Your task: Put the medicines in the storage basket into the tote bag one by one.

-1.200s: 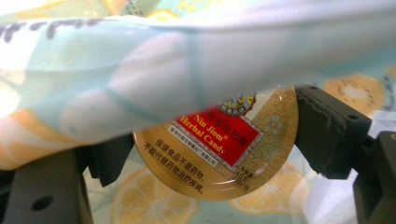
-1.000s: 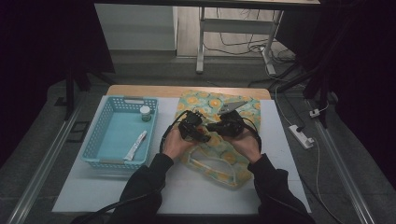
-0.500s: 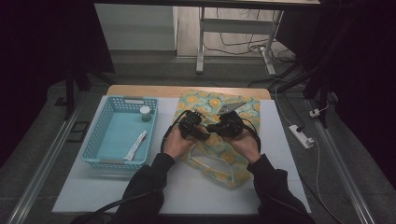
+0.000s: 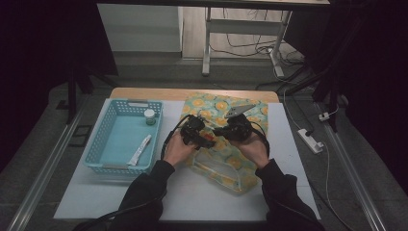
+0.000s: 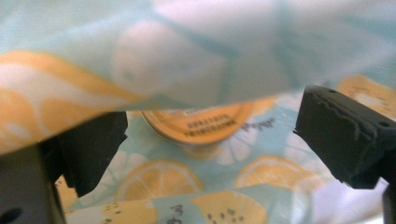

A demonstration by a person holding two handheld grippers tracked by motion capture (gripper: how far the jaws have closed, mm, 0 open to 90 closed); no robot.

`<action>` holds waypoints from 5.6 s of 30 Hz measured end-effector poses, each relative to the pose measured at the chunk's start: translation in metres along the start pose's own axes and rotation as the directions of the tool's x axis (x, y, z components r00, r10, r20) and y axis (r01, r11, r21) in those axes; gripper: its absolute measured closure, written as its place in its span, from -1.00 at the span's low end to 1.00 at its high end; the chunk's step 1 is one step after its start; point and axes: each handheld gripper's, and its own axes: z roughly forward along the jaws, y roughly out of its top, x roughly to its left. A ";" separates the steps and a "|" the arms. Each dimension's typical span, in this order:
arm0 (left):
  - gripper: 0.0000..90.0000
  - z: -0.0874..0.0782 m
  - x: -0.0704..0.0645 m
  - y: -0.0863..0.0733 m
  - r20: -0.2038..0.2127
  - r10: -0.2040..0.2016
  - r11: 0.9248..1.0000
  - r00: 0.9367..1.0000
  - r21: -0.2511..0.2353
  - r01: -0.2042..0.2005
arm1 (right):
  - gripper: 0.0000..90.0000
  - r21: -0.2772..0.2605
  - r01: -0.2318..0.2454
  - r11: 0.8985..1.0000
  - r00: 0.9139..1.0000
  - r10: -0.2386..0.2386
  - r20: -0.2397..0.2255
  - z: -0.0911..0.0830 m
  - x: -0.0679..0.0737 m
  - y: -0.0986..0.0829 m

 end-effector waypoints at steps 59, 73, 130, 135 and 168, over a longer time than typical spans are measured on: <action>-1.00 -0.115 0.028 -0.079 0.046 -0.045 0.991 0.998 -0.126 0.051 | 1.00 0.013 -0.001 1.000 1.000 0.001 0.002 0.002 0.000 -0.003; -1.00 -0.143 0.062 -0.101 -0.077 -0.108 0.986 0.991 -0.136 0.097 | 1.00 0.011 -0.003 1.000 1.000 0.003 0.004 0.001 -0.002 -0.003; 0.58 -0.103 0.107 -0.129 -0.172 -0.159 0.949 0.972 0.245 0.199 | 1.00 0.005 0.010 1.000 1.000 -0.010 -0.001 0.000 0.001 -0.001; 0.60 -0.103 0.107 -0.128 -0.179 -0.171 0.946 0.969 0.247 0.212 | 1.00 0.003 0.013 1.000 1.000 -0.013 -0.001 0.000 0.002 -0.001; 0.60 -0.148 0.105 -0.123 -0.152 -0.176 0.984 0.973 0.014 0.180 | 1.00 -0.004 0.004 1.000 1.000 -0.004 0.008 -0.003 -0.002 -0.003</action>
